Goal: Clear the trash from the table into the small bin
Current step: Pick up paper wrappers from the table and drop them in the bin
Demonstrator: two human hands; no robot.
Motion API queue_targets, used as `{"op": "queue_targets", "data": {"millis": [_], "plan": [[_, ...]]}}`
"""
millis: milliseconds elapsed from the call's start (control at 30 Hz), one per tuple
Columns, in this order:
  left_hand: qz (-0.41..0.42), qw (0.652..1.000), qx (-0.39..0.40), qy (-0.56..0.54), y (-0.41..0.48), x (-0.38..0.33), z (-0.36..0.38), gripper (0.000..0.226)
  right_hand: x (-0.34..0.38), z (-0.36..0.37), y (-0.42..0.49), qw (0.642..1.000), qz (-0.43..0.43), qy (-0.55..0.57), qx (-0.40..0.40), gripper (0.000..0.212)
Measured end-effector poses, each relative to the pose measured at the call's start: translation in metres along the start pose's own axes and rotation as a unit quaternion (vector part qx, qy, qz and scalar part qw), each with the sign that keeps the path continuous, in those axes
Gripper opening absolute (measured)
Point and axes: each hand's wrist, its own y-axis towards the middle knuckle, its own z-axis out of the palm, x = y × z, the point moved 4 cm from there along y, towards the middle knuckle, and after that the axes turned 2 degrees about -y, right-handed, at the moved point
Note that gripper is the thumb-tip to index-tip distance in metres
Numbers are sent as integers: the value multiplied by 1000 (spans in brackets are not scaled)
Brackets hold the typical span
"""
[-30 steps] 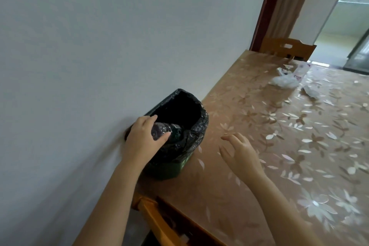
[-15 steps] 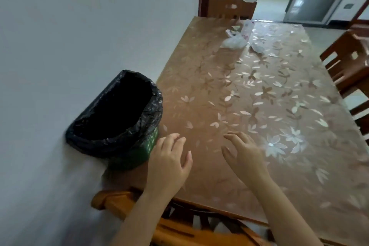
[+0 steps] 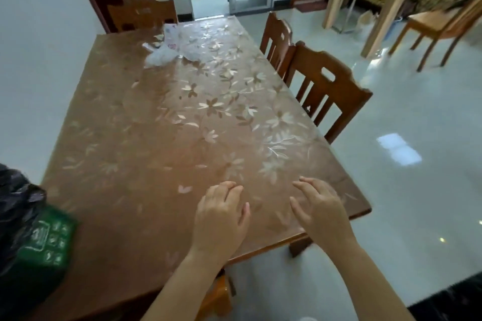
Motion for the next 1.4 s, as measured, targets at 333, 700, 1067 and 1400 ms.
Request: {"op": "queue_targets", "data": {"millis": [333,700,1067,1400], "plan": [[174,978,78,-87,38,-195,116,17,-188,-103,-74,987,149,-47,-41,31],[333,913,203,-117,47,-348,218,26,-314,-166,-162,921,358,-62,-141,28],[319,917,216,-107,154,-442,344,27,-460,-220,-61,918,353,-128,-128,28],[190,967,124,-119,339,-461,402,25,-572,-244,146,963,234,-111,-68,28]]}}
